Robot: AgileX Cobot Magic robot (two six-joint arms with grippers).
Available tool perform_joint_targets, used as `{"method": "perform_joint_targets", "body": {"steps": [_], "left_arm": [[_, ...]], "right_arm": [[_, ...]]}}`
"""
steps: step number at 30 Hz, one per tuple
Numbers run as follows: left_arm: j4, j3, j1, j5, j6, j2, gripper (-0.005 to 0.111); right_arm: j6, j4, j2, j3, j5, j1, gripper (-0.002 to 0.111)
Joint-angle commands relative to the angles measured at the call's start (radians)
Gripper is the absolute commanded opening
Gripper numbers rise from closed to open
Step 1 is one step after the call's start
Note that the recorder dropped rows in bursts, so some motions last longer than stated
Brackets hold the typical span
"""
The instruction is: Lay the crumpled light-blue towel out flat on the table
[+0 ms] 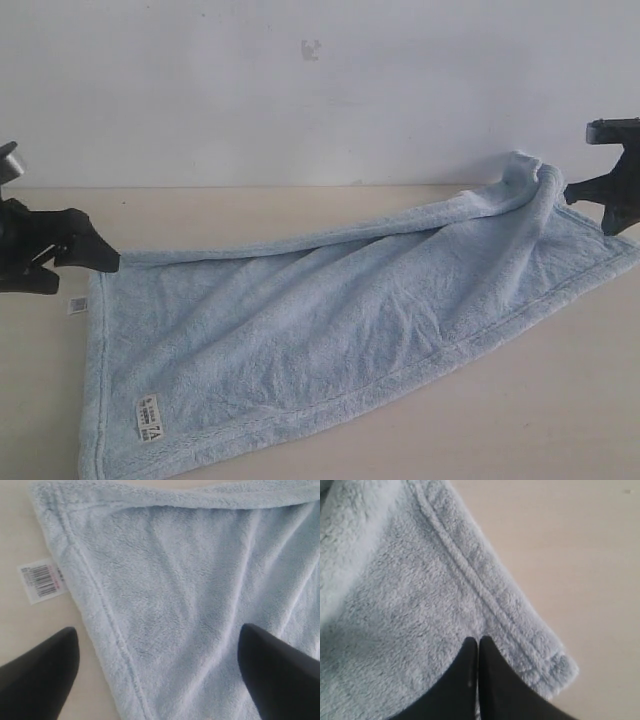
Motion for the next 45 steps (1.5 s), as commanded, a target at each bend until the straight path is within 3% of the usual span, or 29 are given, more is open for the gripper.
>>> {"method": "perform_joint_targets", "body": {"steps": [1,12,24,30,35,39,45], "left_arm": [[-0.013,0.0,-0.045,0.004,0.012,0.003,0.08],[-0.015,0.004,-0.065,0.008,0.012,0.003,0.08],[-0.015,0.004,-0.065,0.026,0.012,0.003,0.08],[0.068,0.004,-0.065,0.14,0.008,0.003,0.08],[0.148,0.024,-0.081,0.227,-0.045,0.003,0.08],[0.144,0.076,-0.156,0.227,-0.045,0.003,0.077],[0.133,0.106,-0.296,0.233,-0.084,-0.001,0.057]], "right_arm": [[-0.013,-0.013,0.024,0.002,-0.045,-0.002,0.0],[-0.023,-0.013,0.066,0.002,-0.008,-0.002,0.0],[0.003,-0.068,0.032,0.037,0.187,-0.002,0.0],[0.035,-0.155,-0.133,0.292,0.157,-0.002,0.0],[0.088,-0.231,-0.293,0.625,0.015,-0.02,0.0],[0.111,-0.226,-0.414,0.847,-0.146,-0.057,0.0],[0.108,-0.226,-0.511,1.059,-0.263,-0.093,0.0]]}}
